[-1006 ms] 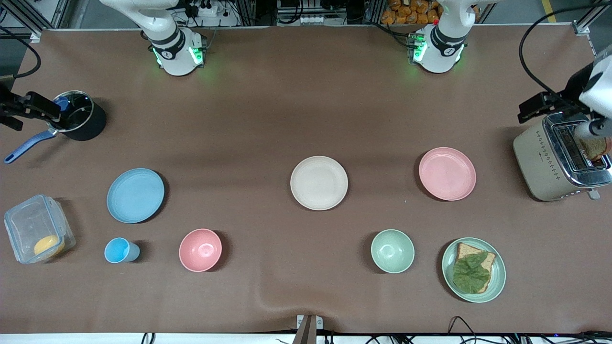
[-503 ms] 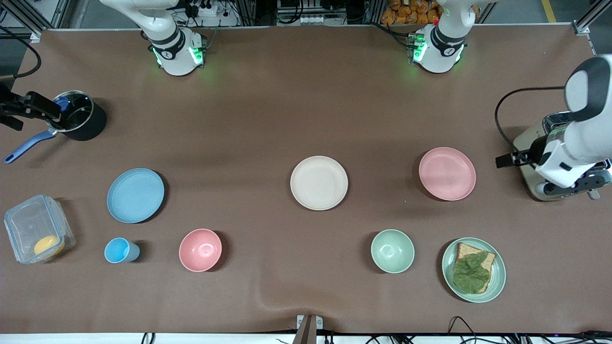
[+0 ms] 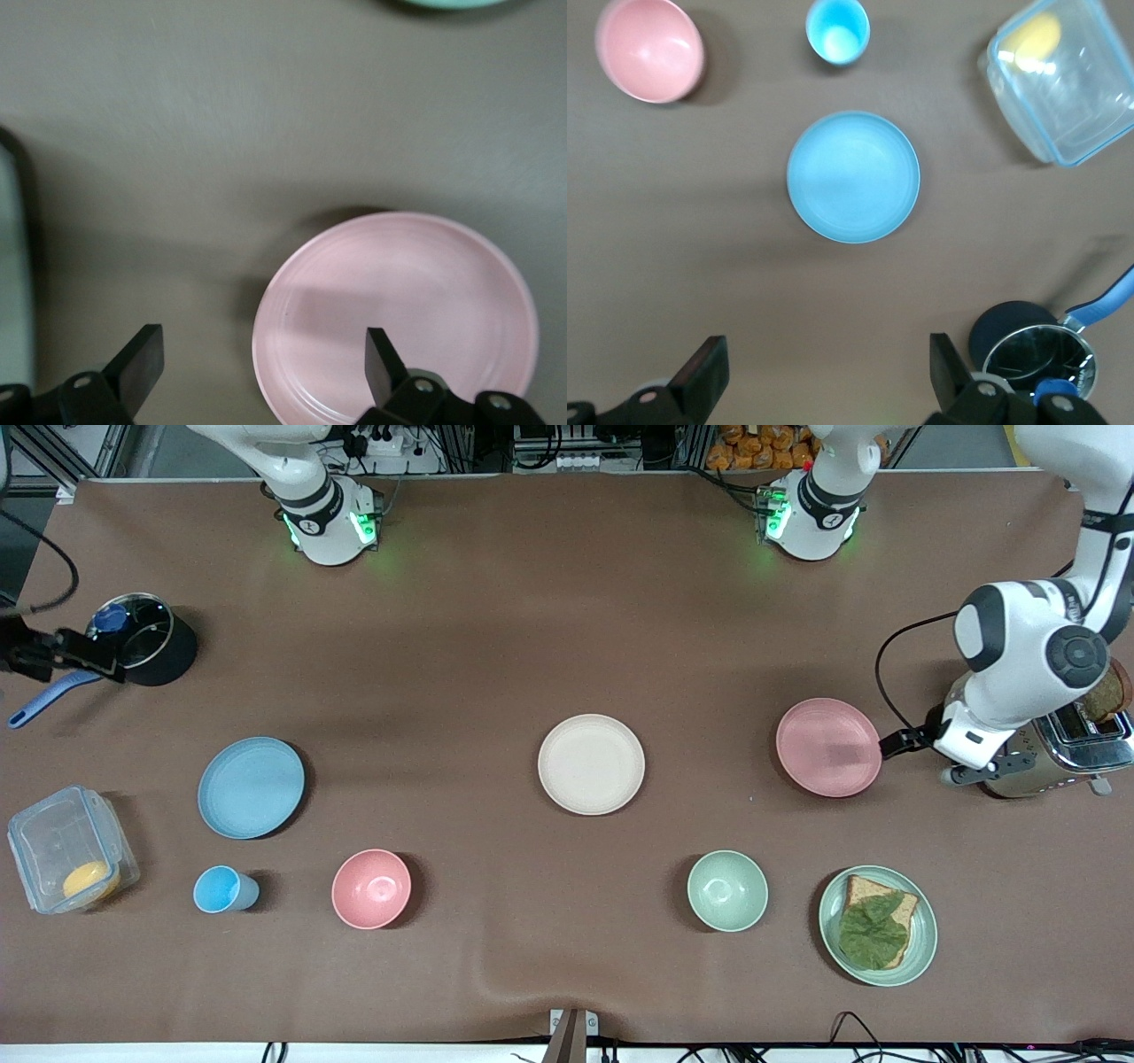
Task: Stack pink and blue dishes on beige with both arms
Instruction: 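Grasp the pink plate with the left gripper while the right gripper grasps the blue plate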
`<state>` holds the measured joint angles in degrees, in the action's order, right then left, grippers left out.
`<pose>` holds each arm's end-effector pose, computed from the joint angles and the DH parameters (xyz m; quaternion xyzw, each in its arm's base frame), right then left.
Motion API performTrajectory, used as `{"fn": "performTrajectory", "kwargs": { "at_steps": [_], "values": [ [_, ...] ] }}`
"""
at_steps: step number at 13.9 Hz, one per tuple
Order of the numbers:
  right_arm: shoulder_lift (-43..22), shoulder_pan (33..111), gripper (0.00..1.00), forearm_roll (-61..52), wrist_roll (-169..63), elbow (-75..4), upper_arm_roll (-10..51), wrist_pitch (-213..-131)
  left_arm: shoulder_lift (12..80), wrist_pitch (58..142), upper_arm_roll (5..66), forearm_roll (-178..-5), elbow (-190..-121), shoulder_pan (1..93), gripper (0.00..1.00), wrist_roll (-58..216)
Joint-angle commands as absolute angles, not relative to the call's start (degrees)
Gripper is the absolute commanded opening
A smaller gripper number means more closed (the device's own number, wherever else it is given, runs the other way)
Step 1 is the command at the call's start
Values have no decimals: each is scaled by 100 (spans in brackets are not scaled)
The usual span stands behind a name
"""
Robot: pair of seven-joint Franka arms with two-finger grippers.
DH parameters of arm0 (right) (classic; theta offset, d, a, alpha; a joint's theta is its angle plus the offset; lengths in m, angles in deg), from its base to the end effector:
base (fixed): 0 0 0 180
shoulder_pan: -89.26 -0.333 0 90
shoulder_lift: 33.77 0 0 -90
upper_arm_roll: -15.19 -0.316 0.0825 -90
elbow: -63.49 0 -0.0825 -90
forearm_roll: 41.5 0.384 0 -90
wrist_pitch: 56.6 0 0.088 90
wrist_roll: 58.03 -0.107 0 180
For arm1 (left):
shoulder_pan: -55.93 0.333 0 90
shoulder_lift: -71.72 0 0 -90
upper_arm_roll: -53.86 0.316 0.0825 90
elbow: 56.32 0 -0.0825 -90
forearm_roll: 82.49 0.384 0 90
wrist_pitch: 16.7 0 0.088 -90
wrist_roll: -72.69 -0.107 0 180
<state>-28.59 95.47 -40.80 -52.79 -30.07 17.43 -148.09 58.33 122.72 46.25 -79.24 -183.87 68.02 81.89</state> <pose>0.5706 -0.0826 0.5462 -0.9976 0.0285 0.0622 0.0118 0.5431 0.0426 0.2669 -0.9950 -0.0990 0.0118 0.0033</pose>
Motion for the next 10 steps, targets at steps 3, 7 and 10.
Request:
{"fn": "performTrajectory", "kwargs": {
  "at_steps": [3,7,10],
  "values": [
    [-1586,10032,100,-4053,-5074,-2949,1651,-15546,5353,12542,4559,-7836,-18464,7069,100,8086],
    [-1163,10147,100,-4062,-5074,-3756,1651,-17003,5107,12551,4551,-7844,-18446,7070,74,8086],
    [-637,10226,100,-4062,-5083,-3890,1651,-17499,4984,12612,4551,-7844,-18437,7078,47,8086]
  ]
}}
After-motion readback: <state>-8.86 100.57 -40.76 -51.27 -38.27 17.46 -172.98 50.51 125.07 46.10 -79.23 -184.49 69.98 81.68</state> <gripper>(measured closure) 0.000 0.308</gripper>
